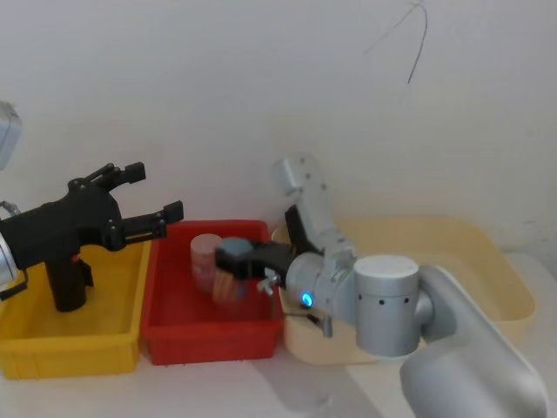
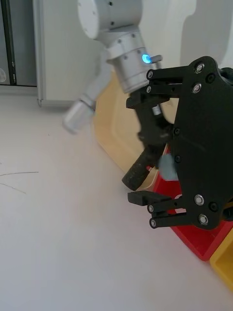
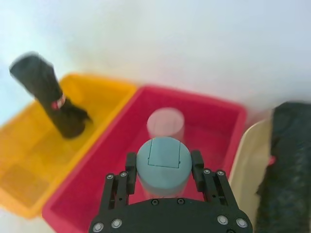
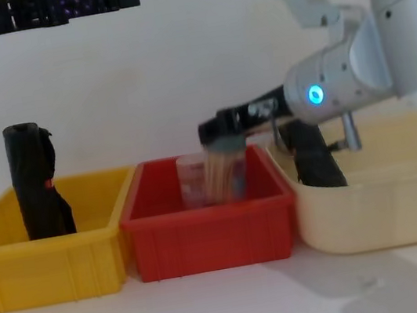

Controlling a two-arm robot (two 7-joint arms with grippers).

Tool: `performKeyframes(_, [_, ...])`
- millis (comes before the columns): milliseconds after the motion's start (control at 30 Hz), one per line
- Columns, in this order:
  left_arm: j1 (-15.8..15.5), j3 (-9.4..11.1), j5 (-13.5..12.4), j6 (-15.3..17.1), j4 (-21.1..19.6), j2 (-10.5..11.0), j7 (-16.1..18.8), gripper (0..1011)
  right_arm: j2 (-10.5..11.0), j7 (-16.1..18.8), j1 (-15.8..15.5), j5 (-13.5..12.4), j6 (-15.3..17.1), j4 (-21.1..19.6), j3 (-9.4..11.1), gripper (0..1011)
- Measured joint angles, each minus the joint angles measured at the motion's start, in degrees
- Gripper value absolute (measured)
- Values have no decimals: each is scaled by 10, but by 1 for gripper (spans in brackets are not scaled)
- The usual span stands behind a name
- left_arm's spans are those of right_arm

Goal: Pick up the garbage bag with the one hand and transfer it to the other hand.

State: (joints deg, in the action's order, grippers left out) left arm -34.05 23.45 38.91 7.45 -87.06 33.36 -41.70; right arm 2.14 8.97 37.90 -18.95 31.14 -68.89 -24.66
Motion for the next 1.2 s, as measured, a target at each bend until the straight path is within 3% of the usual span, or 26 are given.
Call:
performKeyframes(267, [0, 0, 0, 0, 0, 0, 0, 1002, 7, -17, -8, -11, -9, -44, 44, 658])
performKeyframes(333, [0, 0, 0, 0, 0, 0, 0, 1002, 14, -24, -13, -16, -12, -63, 65, 658])
performKeyframes(700, [0, 0, 0, 0, 0, 0, 0, 1002, 44, -39, -42, -29, -20, -113, 131, 658])
performKeyframes(833, [0, 0, 0, 0, 0, 0, 0, 1002, 51, -39, -52, -31, -23, -121, 142, 670])
performKeyframes(967, [0, 0, 0, 0, 0, 0, 0, 1002, 64, -35, -68, -34, -28, -134, 153, 785])
performKeyframes(1200, [0, 0, 0, 0, 0, 0, 0, 1002, 80, -16, -93, -34, -51, -154, 154, 965])
